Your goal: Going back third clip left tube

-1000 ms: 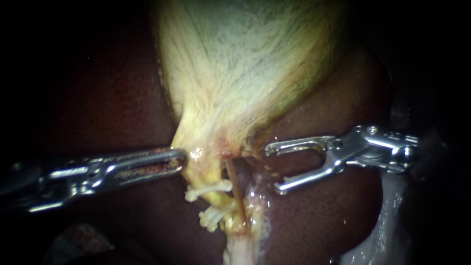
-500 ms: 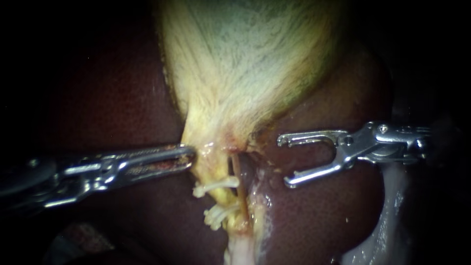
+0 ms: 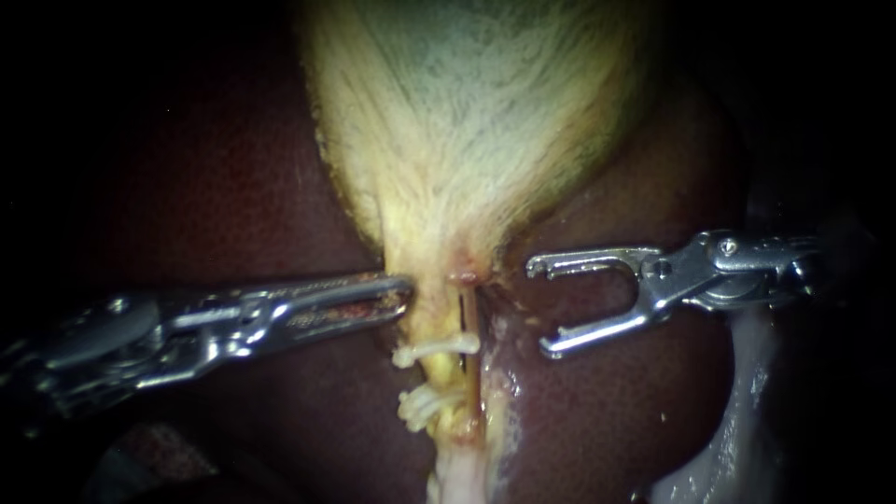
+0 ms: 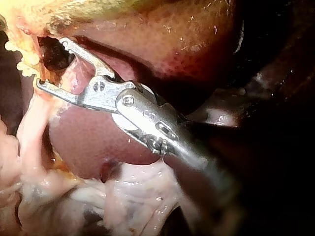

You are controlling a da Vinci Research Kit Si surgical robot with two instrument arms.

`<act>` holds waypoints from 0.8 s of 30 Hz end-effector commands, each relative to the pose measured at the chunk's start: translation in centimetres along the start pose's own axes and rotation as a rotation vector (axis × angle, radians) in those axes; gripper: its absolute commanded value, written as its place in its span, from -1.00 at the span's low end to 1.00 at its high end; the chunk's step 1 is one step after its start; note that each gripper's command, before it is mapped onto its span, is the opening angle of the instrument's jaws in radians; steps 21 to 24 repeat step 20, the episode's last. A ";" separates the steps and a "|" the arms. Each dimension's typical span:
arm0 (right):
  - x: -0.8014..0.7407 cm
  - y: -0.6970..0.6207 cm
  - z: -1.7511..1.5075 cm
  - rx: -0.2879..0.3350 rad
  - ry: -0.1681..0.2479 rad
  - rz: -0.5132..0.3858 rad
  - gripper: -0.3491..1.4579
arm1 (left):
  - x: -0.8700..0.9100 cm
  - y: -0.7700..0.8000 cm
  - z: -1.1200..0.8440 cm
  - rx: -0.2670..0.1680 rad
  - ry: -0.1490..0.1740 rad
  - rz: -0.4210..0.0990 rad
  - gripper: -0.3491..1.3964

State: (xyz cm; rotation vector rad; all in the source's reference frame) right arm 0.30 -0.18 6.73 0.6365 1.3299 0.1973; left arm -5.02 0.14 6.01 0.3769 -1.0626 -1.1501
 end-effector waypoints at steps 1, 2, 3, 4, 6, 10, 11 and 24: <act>0.00 0.01 0.00 0.000 0.000 -0.001 0.04 | 0.00 0.00 0.00 0.001 0.000 0.000 -1.00; 0.00 0.01 -0.01 0.000 0.000 -0.001 0.04 | 0.00 0.00 0.01 0.001 0.000 0.000 -1.00; 0.00 0.01 -0.01 0.000 0.000 -0.001 0.04 | 0.00 0.00 0.01 0.001 0.000 0.000 -1.00; 0.00 0.01 -0.01 0.000 0.000 -0.001 0.04 | 0.00 0.00 0.00 0.002 0.000 0.000 -1.00; 0.00 0.01 -0.01 -0.001 -0.001 -0.009 0.04 | 0.00 0.00 0.00 0.002 0.000 0.000 -1.00; 0.00 0.00 -0.01 0.000 -0.001 -0.009 0.04 | 0.00 0.00 0.00 0.002 0.000 0.000 -1.00; 0.01 0.00 0.00 -0.001 -0.001 -0.017 0.04 | 0.00 0.00 0.00 0.002 0.000 0.000 -1.00; 0.01 -0.02 0.00 -0.001 -0.001 -0.017 0.05 | 0.00 0.02 0.01 0.002 0.004 0.001 -1.00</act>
